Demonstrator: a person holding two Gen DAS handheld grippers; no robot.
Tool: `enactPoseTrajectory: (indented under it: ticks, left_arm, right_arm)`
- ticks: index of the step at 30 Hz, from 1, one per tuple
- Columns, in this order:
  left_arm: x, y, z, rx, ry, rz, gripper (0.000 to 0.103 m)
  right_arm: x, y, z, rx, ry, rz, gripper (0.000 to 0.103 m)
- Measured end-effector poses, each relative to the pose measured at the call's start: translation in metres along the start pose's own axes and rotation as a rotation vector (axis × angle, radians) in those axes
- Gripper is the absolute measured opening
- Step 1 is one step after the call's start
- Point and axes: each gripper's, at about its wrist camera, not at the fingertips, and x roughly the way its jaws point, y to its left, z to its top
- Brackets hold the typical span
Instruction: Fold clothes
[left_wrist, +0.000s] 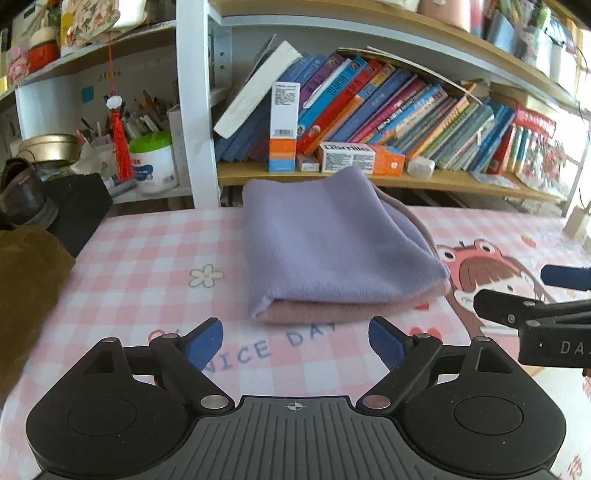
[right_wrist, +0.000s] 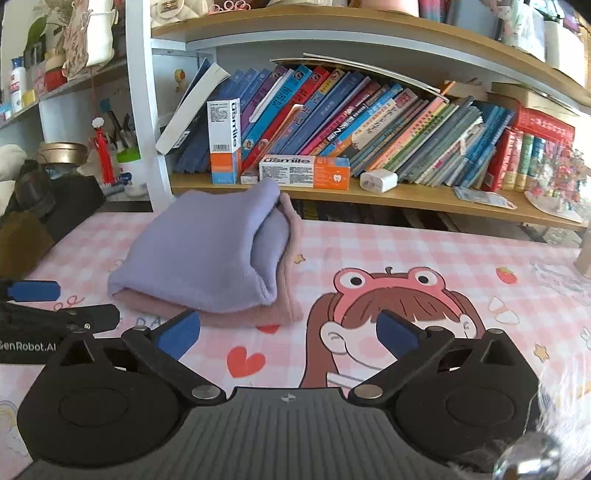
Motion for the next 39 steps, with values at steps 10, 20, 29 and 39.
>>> enactPoseTrajectory:
  ticks: [10, 20, 29, 39]
  left_arm:
    - [-0.022, 0.0, -0.019, -0.021, 0.003, 0.027, 0.095]
    - [-0.029, 0.0, -0.023, -0.021, 0.006, 0.023, 0.096]
    - [-0.027, 0.001, -0.026, -0.03, 0.03, 0.017, 0.096]
    - [-0.025, 0.002, -0.027, -0.035, 0.045, 0.017, 0.096]
  right_arm:
    - [-0.019, 0.001, -0.024, 0.065, 0.033, -0.075, 0.103]
    - [-0.028, 0.013, -0.033, 0.033, 0.046, -0.049, 0.103]
    - [-0.028, 0.018, -0.032, 0.025, 0.046, -0.038, 0.103]
    - [-0.026, 0.019, -0.032, 0.029, 0.06, -0.042, 0.103]
